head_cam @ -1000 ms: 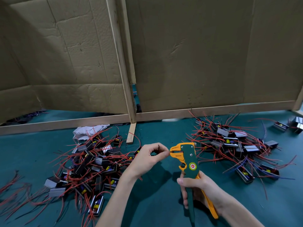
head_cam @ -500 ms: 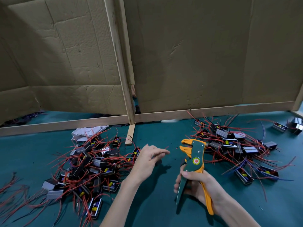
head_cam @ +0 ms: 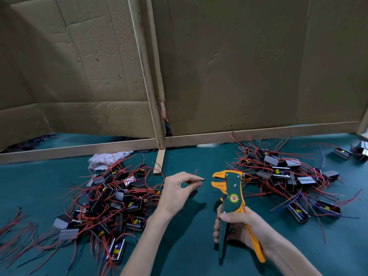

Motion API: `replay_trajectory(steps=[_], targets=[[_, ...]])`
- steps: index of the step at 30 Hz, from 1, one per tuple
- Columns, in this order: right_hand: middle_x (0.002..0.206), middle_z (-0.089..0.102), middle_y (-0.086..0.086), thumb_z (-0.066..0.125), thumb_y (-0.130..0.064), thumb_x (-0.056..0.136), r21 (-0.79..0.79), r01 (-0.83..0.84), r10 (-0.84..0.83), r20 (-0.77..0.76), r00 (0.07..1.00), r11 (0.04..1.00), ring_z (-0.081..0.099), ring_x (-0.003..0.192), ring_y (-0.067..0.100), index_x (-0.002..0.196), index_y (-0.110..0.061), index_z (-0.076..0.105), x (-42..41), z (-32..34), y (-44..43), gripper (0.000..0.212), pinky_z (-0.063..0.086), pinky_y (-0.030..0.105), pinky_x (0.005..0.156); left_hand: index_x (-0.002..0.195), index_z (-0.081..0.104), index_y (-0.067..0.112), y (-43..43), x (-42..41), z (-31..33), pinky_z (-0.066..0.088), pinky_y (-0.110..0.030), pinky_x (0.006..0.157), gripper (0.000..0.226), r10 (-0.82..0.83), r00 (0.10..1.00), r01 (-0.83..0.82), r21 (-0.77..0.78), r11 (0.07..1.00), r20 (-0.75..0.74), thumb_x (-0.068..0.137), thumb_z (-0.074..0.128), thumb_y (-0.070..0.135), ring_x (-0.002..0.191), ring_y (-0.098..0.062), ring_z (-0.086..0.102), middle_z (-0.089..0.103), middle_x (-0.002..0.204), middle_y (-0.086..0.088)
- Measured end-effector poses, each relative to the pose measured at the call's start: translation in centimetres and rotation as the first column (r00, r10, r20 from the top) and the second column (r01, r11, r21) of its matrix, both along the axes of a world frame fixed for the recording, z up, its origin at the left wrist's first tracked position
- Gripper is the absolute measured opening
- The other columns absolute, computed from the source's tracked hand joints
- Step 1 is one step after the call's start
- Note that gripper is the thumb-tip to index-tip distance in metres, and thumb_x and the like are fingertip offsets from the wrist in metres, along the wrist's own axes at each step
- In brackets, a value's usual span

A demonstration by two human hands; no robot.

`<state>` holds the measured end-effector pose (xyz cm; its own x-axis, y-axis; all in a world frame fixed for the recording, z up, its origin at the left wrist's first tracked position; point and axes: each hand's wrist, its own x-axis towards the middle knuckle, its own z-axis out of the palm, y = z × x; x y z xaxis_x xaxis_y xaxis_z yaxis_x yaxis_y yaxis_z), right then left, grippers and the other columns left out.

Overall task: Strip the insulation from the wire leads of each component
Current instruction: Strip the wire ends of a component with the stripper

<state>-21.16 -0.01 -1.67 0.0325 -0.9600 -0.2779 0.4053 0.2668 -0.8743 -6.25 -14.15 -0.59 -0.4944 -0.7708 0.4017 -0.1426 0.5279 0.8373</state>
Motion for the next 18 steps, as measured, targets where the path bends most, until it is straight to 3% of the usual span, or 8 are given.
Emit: replay_trajectory(steps=[11, 18], targets=[[0.080, 0.062, 0.027, 0.081, -0.015, 0.063, 0.016, -0.064, 0.064, -0.031, 0.997, 0.998, 0.064, 0.074, 0.040, 0.083, -0.004, 0.068, -0.1, 0.0, 0.3, 0.027, 0.054, 0.047, 0.072, 0.083, 0.074, 0.012, 0.6, -0.3, 0.9, 0.042, -0.004, 0.066, 0.003, -0.057, 0.981, 0.068, -0.053, 0.996, 0.187, 0.084, 0.071, 0.013, 0.077, -0.005, 0.062, 0.069, 0.081, 0.004], [0.073, 0.058, 0.025, 0.081, -0.018, 0.063, 0.065, -0.047, 0.051, -0.047, 0.998, 0.997, 0.060, 0.064, 0.036, 0.076, -0.004, 0.066, 0.1, 0.3, 0.5, 0.025, 0.054, 0.045, 0.065, 0.087, 0.075, 0.015, 0.4, 0.0, 1.3, 0.042, -0.011, 0.076, 0.005, -0.081, 0.959, 0.111, -0.100, 0.989, 0.272, 0.084, 0.071, 0.015, 0.079, -0.002, 0.059, 0.066, 0.082, 0.008]])
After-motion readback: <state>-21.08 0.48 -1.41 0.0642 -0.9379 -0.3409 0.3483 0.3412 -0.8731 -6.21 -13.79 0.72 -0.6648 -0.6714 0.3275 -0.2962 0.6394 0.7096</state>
